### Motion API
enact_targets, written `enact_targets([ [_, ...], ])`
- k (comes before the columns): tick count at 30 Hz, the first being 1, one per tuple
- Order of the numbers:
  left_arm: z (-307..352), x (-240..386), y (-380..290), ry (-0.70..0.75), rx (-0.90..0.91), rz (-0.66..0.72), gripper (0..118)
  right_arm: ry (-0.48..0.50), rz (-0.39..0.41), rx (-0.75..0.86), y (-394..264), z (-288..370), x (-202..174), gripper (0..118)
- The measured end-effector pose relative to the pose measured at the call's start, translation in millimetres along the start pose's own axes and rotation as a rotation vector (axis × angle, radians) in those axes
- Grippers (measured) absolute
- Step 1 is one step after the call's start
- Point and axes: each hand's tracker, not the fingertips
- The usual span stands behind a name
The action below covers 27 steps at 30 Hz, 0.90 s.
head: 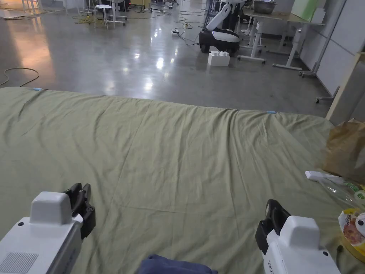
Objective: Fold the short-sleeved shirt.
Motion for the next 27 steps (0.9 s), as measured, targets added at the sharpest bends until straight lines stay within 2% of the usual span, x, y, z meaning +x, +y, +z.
enact_targets([
  [6, 2.0, -11.2, -7.6, -0.025, -0.049, 0.030, 12, 0.017, -0.007, -0.035, 2.3, 2.8, -4.0, 2],
  [8, 1.3, -12.9, -16.2, -0.063, -0.094, 0.062, 12, 0.040, -0.046, -0.122, -10.1, 9.2, -6.4, 2],
  [9, 0.9, -13.7, -21.8, -0.080, -0.123, 0.077, 12, 0.051, -0.036, -0.122, -16.6, 14.4, -9.6, 2],
  [10, 0.9, -13.8, -28.6, -0.081, -0.149, 0.089, 12, 0.078, -0.047, -0.187, -29.4, 20.3, -14.4, 2],
  [16, 0.9, -11.0, -65.6, -0.162, -0.295, 0.143, 12, 0.203, 0.012, -0.420, -106.5, 41.3, -58.2, 2],
  [21, -3.1, -7.8, -90.9, -0.250, -0.443, 0.239, 14, 0.197, 0.048, -0.507, -157.7, 32.0, -77.6, 2],
  [23, -5.8, -7.1, -99.7, -0.306, -0.520, 0.301, 23, 0.175, 0.052, -0.513, -168.6, 28.8, -76.4, 2],
  [24, -7.3, -6.6, -104.9, -0.332, -0.555, 0.349, 36, 0.171, 0.049, -0.511, -173.0, 27.5, -74.5, 2],
  [25, -10.1, -6.5, -110.3, -0.361, -0.593, 0.394, 56, 0.165, 0.056, -0.503, -174.0, 27.4, -73.9, 2],
  [26, -12.2, -6.3, -114.4, -0.385, -0.621, 0.435, 69, 0.161, 0.066, -0.499, -174.2, 27.7, -73.1, 2],
  [27, -15.4, -5.7, -119.8, -0.420, -0.653, 0.477, 76, 0.160, 0.074, -0.494, -173.0, 28.0, -72.6, 2],
])
